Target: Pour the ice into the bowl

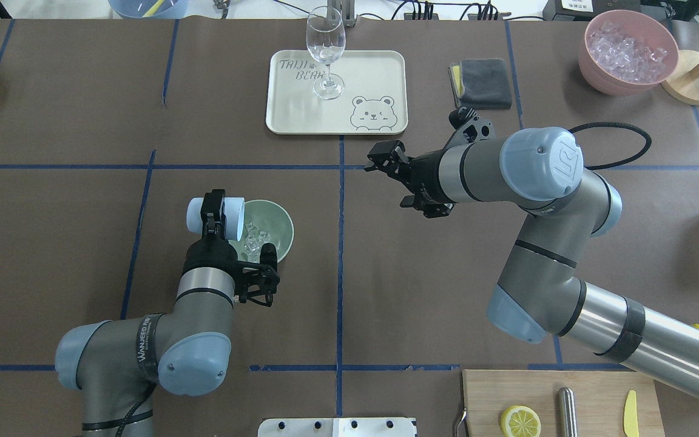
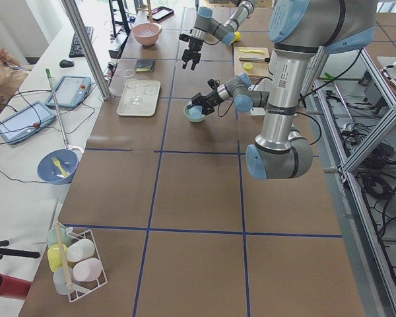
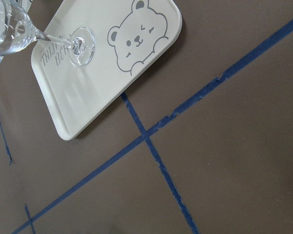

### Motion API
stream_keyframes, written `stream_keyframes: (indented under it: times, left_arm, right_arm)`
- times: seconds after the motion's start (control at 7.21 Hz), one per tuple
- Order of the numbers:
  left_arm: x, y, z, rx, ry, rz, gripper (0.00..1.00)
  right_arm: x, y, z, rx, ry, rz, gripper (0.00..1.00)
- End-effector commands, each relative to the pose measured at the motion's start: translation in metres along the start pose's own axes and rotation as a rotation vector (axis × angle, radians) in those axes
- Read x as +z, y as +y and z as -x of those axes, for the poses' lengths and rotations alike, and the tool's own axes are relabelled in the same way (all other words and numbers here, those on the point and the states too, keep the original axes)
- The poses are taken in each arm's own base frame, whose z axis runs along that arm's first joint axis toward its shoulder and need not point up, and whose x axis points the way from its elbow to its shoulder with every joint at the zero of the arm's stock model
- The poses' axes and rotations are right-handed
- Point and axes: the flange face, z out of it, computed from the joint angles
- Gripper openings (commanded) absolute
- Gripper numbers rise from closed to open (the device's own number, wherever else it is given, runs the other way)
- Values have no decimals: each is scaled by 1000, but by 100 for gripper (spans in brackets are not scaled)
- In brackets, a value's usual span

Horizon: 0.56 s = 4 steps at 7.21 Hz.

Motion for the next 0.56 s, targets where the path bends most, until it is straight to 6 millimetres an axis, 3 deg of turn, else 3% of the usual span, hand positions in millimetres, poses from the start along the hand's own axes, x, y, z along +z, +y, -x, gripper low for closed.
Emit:
stream_keyframes:
  times: [0.0, 0.14, 0.28, 0.42]
  left_arm:
    - [5, 41, -3, -334, 15, 42, 0]
    - [3, 50, -4, -509, 52, 61, 0]
    - [-9, 54, 12, -683, 53, 49, 0]
    - [-5, 67, 7, -868, 35, 68, 0]
  right_arm:
    - [-2, 1, 2, 1, -5, 1, 100]
    - [-1, 4, 2, 0, -5, 5, 100]
    - [-3, 5, 4, 0, -10, 5, 100]
    - [-4, 5, 3, 0, -11, 3, 100]
